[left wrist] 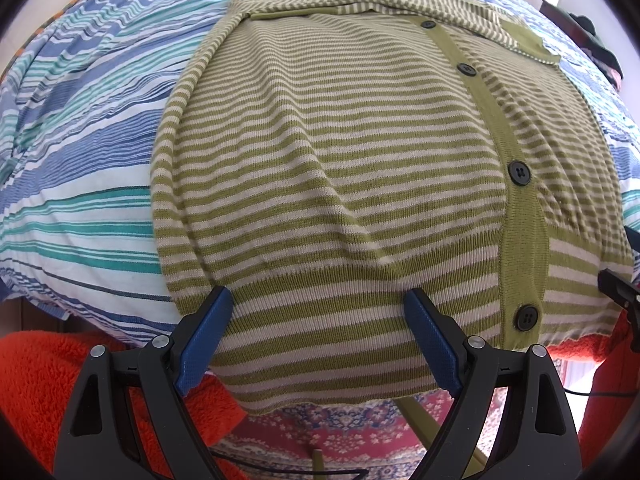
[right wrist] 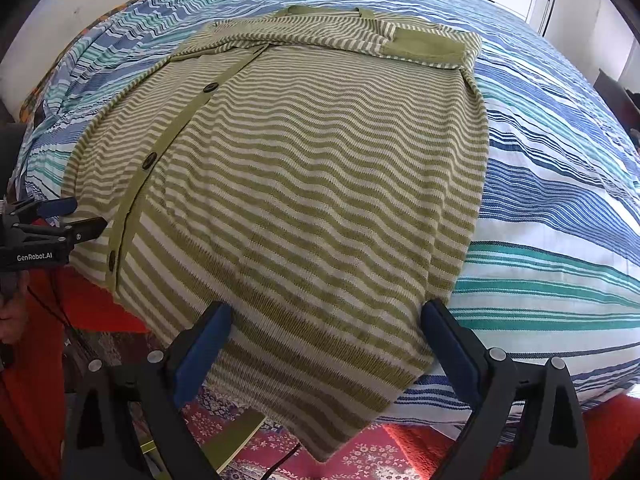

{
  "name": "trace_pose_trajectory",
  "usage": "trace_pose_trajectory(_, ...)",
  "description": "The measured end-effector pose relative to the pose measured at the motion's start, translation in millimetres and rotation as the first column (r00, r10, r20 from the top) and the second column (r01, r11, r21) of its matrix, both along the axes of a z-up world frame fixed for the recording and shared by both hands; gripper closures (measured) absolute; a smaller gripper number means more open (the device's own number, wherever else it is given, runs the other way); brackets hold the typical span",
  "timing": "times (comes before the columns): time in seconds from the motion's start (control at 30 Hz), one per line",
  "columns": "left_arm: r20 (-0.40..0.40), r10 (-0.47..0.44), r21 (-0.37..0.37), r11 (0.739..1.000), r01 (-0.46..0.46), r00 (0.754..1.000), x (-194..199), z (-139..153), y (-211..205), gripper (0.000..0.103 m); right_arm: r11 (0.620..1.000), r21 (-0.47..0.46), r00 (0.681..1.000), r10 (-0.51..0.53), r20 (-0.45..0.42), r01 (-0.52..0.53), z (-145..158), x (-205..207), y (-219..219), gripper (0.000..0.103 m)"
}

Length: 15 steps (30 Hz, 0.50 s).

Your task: Fold small clothes

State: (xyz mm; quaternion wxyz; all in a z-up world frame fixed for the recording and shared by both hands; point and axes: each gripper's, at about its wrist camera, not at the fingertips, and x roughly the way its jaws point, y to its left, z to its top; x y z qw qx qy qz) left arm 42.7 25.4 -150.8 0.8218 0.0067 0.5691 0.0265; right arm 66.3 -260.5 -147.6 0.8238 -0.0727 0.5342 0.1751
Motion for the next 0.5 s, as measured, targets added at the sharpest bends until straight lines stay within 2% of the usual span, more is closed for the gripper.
trace_pose_trajectory(0.23,0.013,0.013,-0.019,1.000,-0.012,1.000,-4,1,3,0.014,1.000,0.001,1.000,-0.001,0.008,0.001,2,-4,-2,0.007)
trace_pose_trajectory(0.3,0.029,0.029,-0.052,0.998,-0.028,0.999,-7,5,6,0.014,1.000,0.017,1.000,-0.011,0.027,0.011,9,-6,-4,0.008)
trace_pose_trajectory(0.5,0.088,0.112,-0.186,0.978,-0.094,0.990,-13,18,26,0.015,0.989,0.127,0.982,-0.101,0.157,0.081,42,-15,-28,0.008)
